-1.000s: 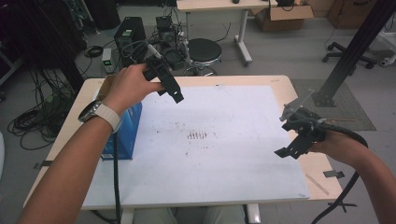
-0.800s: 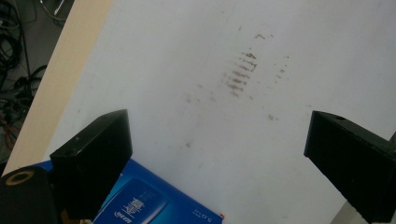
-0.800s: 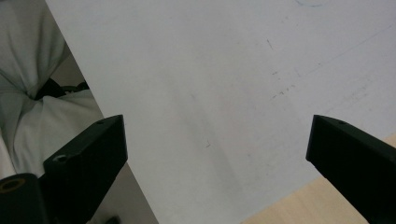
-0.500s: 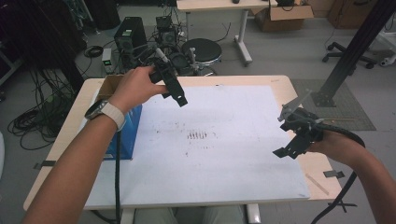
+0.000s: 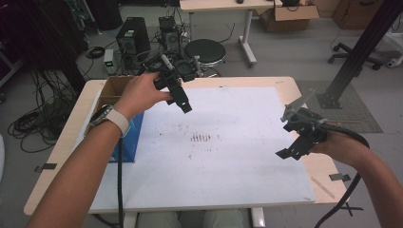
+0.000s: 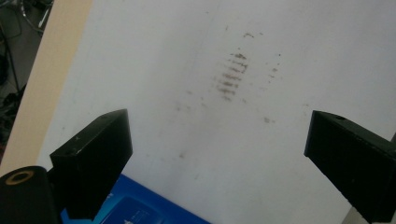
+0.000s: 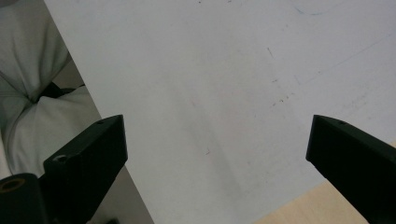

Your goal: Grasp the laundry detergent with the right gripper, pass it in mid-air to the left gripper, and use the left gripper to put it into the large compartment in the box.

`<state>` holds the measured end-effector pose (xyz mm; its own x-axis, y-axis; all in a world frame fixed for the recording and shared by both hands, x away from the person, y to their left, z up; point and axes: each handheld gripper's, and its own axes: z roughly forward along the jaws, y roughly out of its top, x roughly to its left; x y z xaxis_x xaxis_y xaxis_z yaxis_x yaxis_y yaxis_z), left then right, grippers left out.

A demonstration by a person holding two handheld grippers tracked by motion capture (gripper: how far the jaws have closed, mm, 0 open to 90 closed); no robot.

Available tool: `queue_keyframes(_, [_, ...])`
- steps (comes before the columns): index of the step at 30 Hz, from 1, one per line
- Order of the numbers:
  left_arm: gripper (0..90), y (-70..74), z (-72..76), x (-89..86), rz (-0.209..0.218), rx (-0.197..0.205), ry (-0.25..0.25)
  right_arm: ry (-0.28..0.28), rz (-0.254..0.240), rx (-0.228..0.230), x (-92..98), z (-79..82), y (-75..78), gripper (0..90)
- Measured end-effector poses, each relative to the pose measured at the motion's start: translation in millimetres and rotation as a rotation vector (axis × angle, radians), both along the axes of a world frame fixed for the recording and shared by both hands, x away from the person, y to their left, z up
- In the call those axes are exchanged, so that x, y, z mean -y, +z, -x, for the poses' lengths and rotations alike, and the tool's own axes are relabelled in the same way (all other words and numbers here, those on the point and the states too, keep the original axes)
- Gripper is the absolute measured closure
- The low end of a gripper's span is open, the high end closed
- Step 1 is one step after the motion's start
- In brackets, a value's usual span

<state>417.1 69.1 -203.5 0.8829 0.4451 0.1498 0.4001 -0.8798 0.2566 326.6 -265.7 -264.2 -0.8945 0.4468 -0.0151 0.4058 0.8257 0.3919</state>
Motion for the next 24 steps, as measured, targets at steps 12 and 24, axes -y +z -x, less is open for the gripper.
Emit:
queue_keyframes(12, [8.1, -12.4, 2.8, 1.6, 0.003, -0.012, -0.015, 0.005, 0.003, 0.001, -4.4, -0.2, 1.7, 5.3])
queue_keyframes(24, [8.0, -13.3, 3.4, -0.8, 0.013, -0.005, -0.007, 0.011, -0.001, 0.0, -7.1, -0.7, 0.2, 5.3])
